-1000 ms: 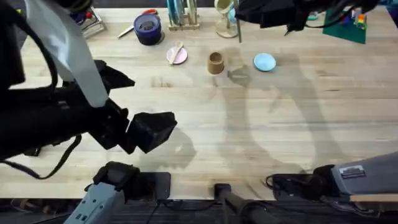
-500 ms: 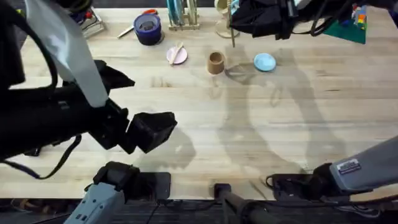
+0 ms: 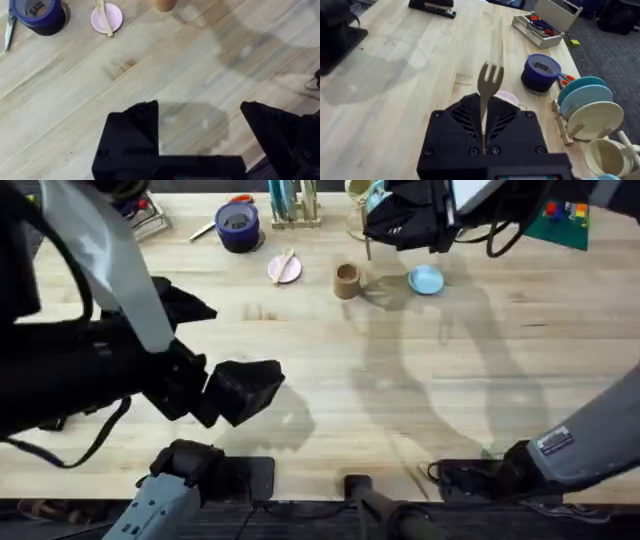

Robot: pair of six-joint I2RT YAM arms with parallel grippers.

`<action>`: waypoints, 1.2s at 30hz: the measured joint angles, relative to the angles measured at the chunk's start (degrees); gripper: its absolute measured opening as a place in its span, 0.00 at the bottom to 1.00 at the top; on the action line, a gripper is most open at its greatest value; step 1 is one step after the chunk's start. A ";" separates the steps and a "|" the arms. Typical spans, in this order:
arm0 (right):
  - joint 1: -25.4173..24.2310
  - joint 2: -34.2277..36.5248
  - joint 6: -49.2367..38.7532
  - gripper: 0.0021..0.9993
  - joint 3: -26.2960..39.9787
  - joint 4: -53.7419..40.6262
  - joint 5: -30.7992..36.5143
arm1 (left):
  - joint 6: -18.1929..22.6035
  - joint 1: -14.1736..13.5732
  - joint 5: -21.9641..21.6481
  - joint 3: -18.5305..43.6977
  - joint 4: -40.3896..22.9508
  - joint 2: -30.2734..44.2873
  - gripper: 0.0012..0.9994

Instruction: Pick up a utensil and set it on the pink plate, then put the other utensil in the container.

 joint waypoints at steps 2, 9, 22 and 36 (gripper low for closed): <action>0.00 1.22 -0.43 0.03 0.00 1.20 -0.53 | 0.01 0.00 0.00 0.00 -0.02 0.00 0.99; 0.02 4.63 -0.98 0.03 0.00 4.18 -1.36 | 0.02 0.00 0.00 0.00 -0.06 0.00 0.99; 0.23 8.36 -1.23 0.03 0.00 8.65 -2.27 | 0.02 0.00 0.00 0.00 -0.17 0.00 0.99; 3.04 10.37 -1.22 0.03 0.00 10.63 -2.47 | 0.02 0.00 0.00 0.00 -0.17 0.00 0.99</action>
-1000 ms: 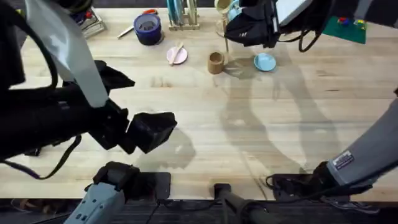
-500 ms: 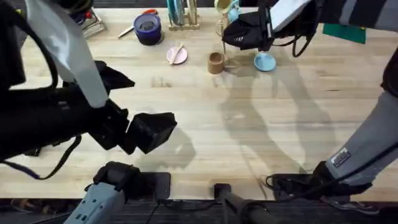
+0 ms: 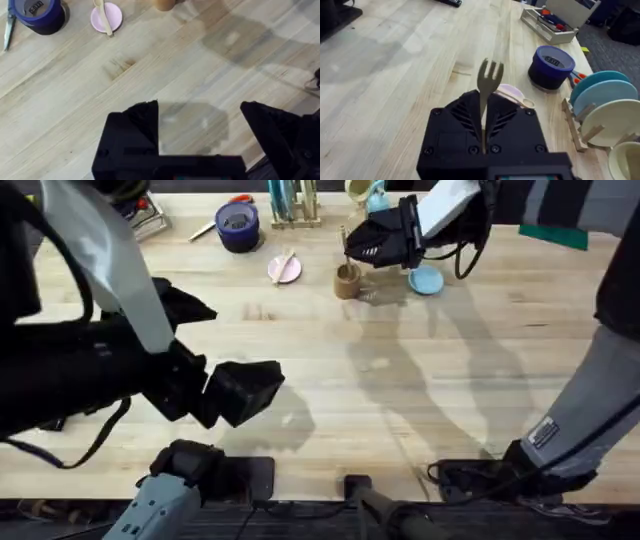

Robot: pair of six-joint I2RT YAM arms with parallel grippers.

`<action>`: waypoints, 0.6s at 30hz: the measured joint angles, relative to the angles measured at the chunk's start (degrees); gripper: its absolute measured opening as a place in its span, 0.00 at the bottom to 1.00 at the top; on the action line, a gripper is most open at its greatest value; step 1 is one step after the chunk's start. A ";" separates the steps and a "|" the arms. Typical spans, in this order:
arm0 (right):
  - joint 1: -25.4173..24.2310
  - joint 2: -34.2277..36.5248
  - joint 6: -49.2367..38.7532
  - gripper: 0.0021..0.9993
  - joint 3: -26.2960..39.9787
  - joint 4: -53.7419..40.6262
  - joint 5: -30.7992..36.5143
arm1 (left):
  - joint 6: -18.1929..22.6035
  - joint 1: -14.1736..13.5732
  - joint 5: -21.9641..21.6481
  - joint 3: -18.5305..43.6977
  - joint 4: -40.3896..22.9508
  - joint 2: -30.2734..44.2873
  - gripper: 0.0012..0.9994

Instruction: Pick up a utensil and set it on the pink plate, then put the other utensil in the container.

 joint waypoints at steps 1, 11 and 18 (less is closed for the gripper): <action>0.00 0.00 0.01 0.03 0.00 0.10 0.00 | 0.00 0.00 0.00 0.00 0.00 0.00 0.99; -0.02 3.00 0.03 0.03 0.00 5.37 -0.67 | 0.00 0.00 0.00 0.00 -2.81 0.00 0.99; -0.02 4.28 0.04 0.03 0.00 5.83 -0.74 | 0.00 0.00 0.00 0.00 -2.78 0.00 0.99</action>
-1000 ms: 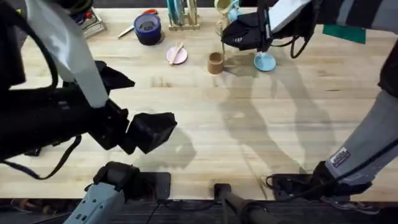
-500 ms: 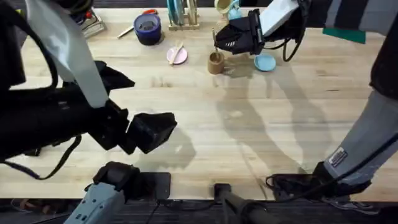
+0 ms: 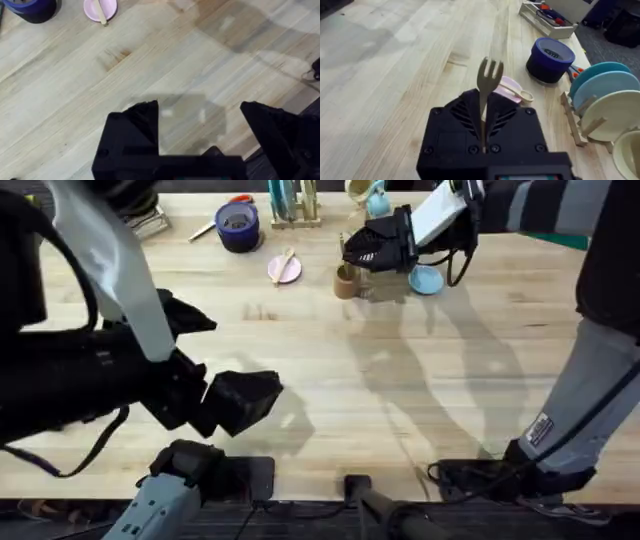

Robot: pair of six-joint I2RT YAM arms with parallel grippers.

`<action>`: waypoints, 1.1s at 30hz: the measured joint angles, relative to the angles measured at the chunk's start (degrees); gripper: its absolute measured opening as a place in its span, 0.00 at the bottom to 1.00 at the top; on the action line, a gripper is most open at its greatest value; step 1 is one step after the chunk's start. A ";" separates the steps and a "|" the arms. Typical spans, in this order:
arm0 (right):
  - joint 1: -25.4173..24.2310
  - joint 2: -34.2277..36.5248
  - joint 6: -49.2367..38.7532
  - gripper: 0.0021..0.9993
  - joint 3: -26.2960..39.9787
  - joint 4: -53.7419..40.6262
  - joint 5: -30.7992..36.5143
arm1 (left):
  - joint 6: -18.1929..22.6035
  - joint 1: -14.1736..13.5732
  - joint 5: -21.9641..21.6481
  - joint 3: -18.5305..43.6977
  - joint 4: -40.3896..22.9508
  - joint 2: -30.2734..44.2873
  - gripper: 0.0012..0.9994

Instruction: Pick up a utensil and set it on the pink plate, then put the other utensil in the container.

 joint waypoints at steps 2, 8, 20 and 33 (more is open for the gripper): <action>0.00 -0.02 0.00 0.03 0.00 0.07 0.00 | 0.00 0.00 0.00 0.00 0.00 0.00 0.99; 0.00 0.00 0.00 0.03 0.00 0.00 0.02 | 0.00 0.00 0.00 0.00 0.00 0.00 0.99; 0.00 3.42 0.00 0.03 0.00 0.02 0.00 | 0.00 0.00 0.00 0.00 0.00 0.00 0.99; 0.00 4.28 0.04 0.34 0.00 0.07 -0.09 | 0.00 0.00 0.00 0.00 0.00 0.00 0.99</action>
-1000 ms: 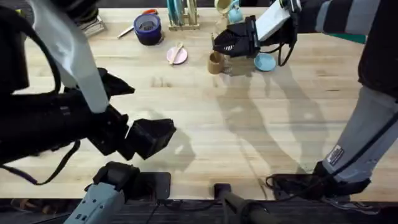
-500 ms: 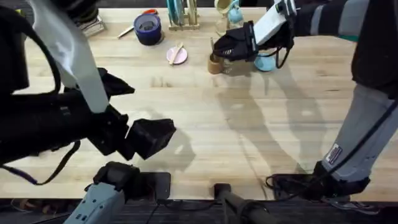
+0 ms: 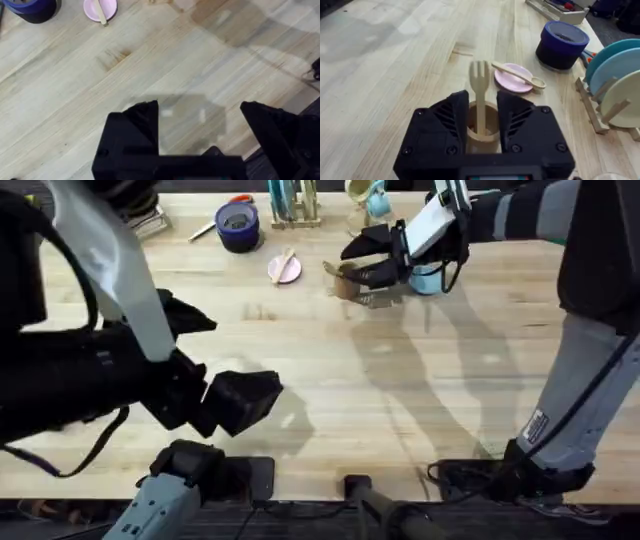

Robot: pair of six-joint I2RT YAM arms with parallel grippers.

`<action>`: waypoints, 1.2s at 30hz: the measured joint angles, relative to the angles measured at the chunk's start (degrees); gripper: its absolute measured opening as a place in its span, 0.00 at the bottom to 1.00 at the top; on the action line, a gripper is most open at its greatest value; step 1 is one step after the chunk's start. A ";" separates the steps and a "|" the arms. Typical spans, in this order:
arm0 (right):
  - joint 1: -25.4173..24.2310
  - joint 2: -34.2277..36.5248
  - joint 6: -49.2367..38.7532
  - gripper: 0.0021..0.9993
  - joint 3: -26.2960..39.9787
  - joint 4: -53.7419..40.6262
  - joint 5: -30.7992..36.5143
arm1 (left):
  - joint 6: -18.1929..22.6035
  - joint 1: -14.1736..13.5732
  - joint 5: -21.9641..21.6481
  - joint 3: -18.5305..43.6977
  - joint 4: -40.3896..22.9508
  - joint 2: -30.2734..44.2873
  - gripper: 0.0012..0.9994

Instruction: Pick up a utensil and set it on the pink plate, then put the other utensil in the container.

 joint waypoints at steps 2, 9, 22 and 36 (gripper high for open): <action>0.00 -0.01 0.00 0.35 0.00 0.00 0.00 | 0.00 0.00 0.00 0.00 0.00 0.00 0.99; 0.00 0.00 0.08 0.65 0.00 0.03 -0.59 | 0.00 0.00 0.00 0.00 0.00 0.00 0.99; 0.02 -0.02 17.72 1.00 7.58 -0.26 -0.57 | 0.00 0.00 0.00 0.00 0.00 0.00 0.99; 0.02 -18.40 26.45 1.00 9.64 -23.55 19.06 | 0.00 0.00 -0.02 0.00 0.00 0.00 0.99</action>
